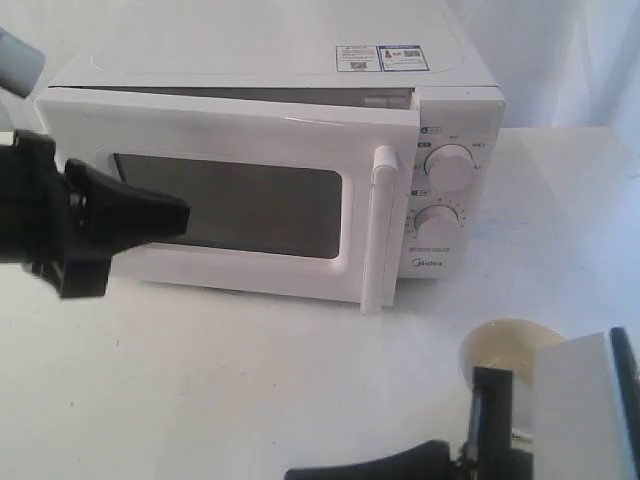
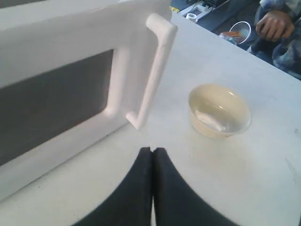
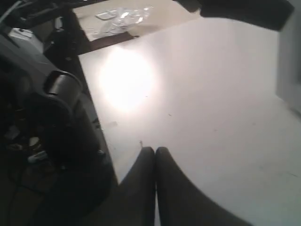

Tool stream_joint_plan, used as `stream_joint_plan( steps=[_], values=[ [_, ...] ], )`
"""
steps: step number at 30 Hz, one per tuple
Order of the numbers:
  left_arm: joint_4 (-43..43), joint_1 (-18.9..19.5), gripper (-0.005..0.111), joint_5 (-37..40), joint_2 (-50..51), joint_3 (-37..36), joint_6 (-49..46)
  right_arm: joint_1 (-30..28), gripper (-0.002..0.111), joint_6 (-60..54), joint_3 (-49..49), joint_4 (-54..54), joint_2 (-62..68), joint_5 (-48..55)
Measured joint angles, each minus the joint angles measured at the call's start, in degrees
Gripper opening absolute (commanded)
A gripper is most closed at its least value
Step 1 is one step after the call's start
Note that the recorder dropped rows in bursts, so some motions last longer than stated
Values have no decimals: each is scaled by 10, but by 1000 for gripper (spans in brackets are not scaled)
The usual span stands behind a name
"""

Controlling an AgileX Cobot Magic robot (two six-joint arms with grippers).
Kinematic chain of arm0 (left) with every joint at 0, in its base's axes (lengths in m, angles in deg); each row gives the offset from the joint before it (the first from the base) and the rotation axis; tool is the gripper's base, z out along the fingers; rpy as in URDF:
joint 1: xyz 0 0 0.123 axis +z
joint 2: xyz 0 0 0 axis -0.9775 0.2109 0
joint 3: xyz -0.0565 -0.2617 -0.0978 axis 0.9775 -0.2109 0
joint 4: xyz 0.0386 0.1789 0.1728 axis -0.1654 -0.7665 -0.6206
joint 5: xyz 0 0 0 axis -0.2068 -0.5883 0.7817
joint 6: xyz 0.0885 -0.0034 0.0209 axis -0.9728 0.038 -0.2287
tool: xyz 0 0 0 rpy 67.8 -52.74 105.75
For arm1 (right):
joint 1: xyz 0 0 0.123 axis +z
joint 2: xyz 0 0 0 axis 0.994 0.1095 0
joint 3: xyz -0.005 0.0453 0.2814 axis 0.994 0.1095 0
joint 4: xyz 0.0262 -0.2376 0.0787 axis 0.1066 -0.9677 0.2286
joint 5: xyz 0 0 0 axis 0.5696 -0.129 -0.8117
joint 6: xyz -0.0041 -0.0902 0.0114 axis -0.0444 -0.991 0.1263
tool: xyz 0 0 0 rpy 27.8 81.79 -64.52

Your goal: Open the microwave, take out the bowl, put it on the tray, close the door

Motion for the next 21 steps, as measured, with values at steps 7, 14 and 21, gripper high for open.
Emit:
stream_joint_plan(
  steps=[7, 14, 21],
  values=[
    [0, 0, 0, -1, -128, -89, 6, 54, 0, -29, -12, 67, 147, -195],
    [0, 0, 0, -15, -188, -114, 24, 55, 0, -203, -46, 326, 280, -399],
    [0, 0, 0, -62, -199, -136, 44, 32, 0, -246, -99, 414, 373, -537]
  ],
)
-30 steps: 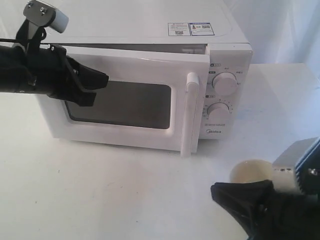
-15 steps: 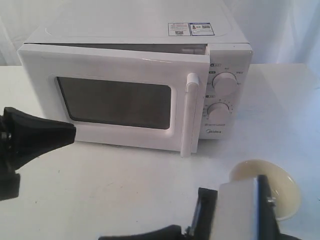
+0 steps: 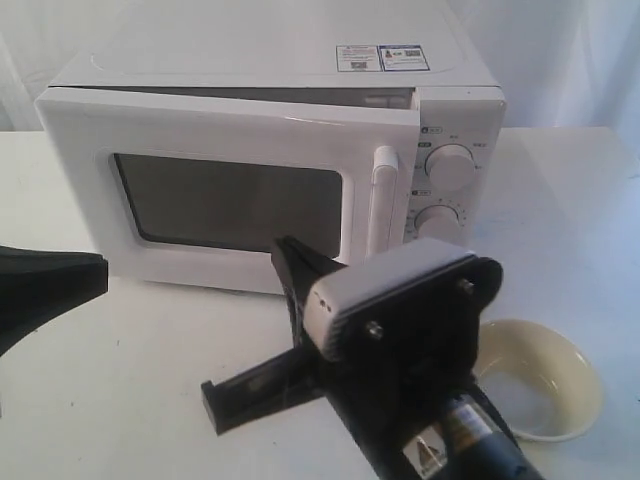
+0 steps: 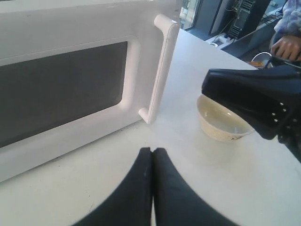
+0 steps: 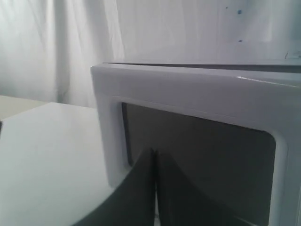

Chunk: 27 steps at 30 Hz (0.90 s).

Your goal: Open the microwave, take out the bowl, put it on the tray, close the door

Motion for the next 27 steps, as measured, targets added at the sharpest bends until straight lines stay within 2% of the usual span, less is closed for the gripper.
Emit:
stream_joint_plan(
  steps=[14, 27],
  values=[
    [0, 0, 0, -7, 0, -2, 3, -136, 0, -4, -131, 0, 128, -8],
    [0, 0, 0, -8, 0, -2, 3, -202, 0, -4, -197, -1, 186, -9]
  ],
)
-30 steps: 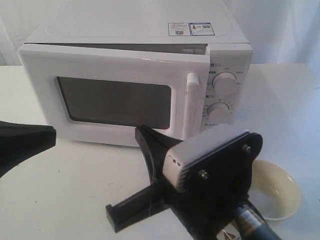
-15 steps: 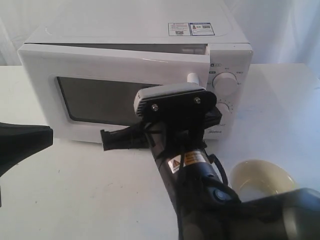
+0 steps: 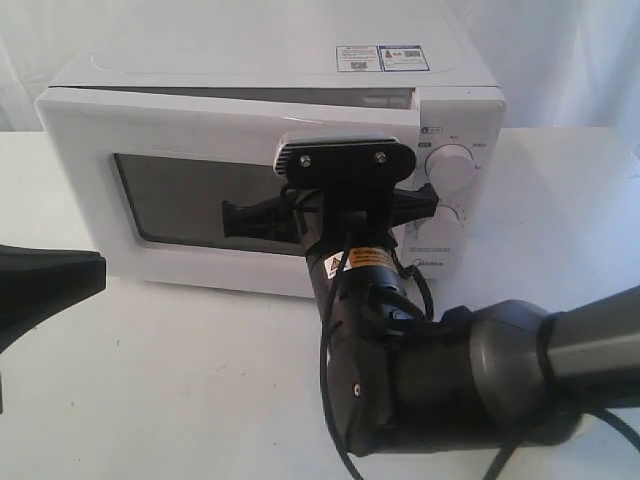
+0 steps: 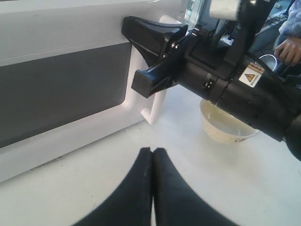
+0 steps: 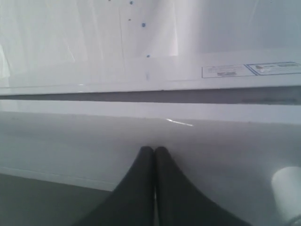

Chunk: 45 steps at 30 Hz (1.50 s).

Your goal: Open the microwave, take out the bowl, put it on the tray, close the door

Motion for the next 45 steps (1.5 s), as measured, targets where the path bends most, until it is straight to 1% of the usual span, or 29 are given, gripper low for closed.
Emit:
stream_joint_plan(
  steps=[5, 15, 27, 32, 37, 40, 45],
  values=[
    [0, 0, 0, 0, 0, 0, 0, -21, 0, 18, -20, -1, 26, 0],
    [0, 0, 0, 0, 0, 0, 0, -45, 0, 31, -53, -22, 55, 0],
    [0, 0, 0, 1, 0, 0, 0, -45, 0, 31, -63, -21, 60, -3],
    [0, 0, 0, -1, 0, 0, 0, -41, 0, 14, -57, -20, 49, 6],
    [0, 0, 0, -9, 0, 0, 0, -15, 0, -3, -22, -11, -7, 1],
    [0, 0, 0, -13, 0, 0, 0, 15, 0, -31, 15, -2, -47, 1],
    [0, 0, 0, -15, 0, 0, 0, 67, 0, -59, 89, 56, -121, 1]
  ],
)
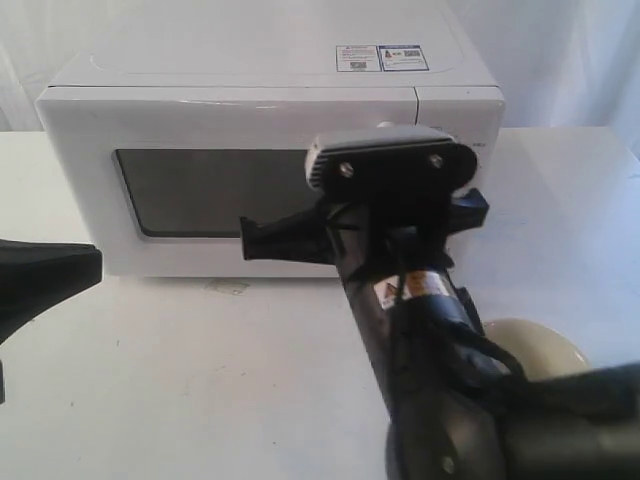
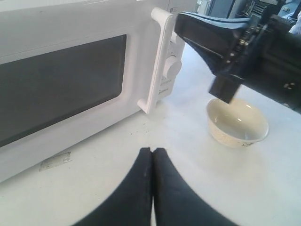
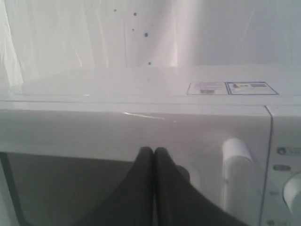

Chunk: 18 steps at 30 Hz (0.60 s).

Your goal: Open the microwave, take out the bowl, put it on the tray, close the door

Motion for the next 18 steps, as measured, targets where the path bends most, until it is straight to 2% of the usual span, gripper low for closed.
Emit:
stream_joint_plan(
  steps=[10, 14, 18],
  values=[
    [10, 0, 0, -3, 0, 0, 1, 98, 0, -3, 162, 26, -140, -1],
    [12, 0, 0, 8, 0, 0, 1, 113, 0, -3, 209, 42, -180, -1],
    [12, 0, 0, 29, 0, 0, 1, 115, 0, -3, 219, 111, -189, -1]
  ],
)
